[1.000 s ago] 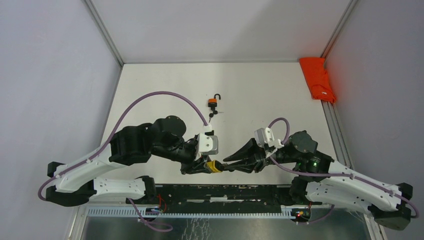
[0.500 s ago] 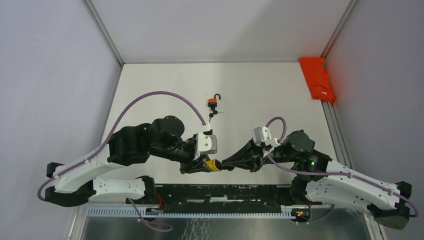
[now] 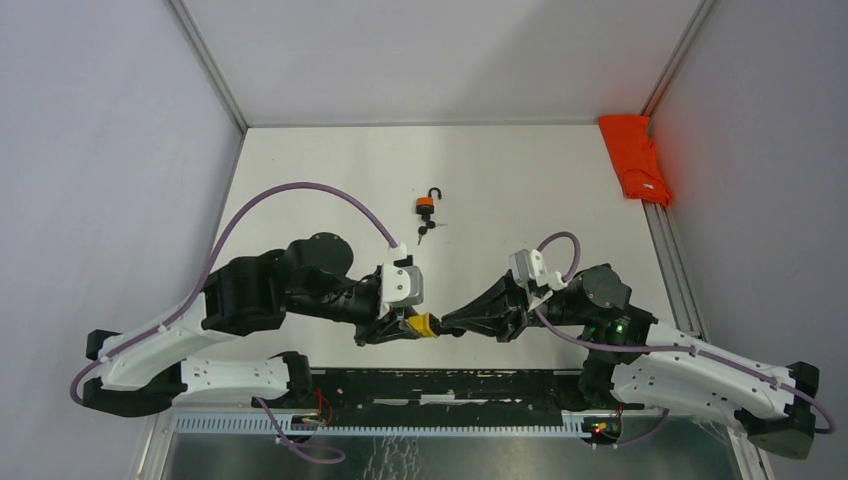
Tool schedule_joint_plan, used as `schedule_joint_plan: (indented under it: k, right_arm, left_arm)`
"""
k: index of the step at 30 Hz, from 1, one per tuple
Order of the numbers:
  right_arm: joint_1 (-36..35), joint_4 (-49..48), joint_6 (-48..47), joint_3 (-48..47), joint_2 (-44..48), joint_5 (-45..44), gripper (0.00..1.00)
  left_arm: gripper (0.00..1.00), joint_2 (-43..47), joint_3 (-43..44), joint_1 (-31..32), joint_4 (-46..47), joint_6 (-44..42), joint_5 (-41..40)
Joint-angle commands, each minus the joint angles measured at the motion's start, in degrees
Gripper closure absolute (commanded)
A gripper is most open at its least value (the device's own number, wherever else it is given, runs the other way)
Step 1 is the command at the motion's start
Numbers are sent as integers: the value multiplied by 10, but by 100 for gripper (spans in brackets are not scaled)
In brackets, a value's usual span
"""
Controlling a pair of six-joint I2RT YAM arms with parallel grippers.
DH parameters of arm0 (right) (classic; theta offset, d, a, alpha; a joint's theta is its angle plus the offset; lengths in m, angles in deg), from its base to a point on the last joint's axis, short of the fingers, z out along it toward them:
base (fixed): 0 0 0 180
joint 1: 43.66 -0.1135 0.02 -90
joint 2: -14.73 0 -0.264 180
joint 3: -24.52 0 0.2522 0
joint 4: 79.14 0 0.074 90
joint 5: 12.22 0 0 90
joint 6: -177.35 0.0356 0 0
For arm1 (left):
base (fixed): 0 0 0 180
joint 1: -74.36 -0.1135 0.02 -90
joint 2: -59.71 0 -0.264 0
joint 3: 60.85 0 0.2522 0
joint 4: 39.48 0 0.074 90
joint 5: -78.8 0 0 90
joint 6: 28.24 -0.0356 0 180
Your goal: Unlock with the key
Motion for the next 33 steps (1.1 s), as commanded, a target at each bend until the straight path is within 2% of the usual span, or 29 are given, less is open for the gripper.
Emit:
schedule_joint_plan:
  k: [1, 10, 15, 23, 25, 30, 33]
  right_arm:
    - [-12, -65, 28, 6, -18, 6, 100]
    - [-54, -78, 23, -8, -58, -13, 100]
    - [-74, -76, 20, 5, -56, -39, 100]
    - [-94, -84, 28, 23, -62, -80, 100]
    - [-94, -61, 28, 12, -63, -104, 100]
    - [-94, 20, 31, -47, -90, -139, 100]
    - [-94, 58, 45, -82, -116, -164, 100]
  left_arm:
    - [98, 6, -1, 1, 98, 20, -12]
    - [98, 8, -7, 1, 123, 25, -40]
    - [98, 40, -17, 1, 159, 41, -98]
    - [98, 87, -33, 1, 198, 65, -130]
    - [98, 83, -31, 1, 195, 76, -154]
    - [98, 48, -31, 1, 181, 78, -271]
    - [98, 17, -38, 1, 180, 76, -305]
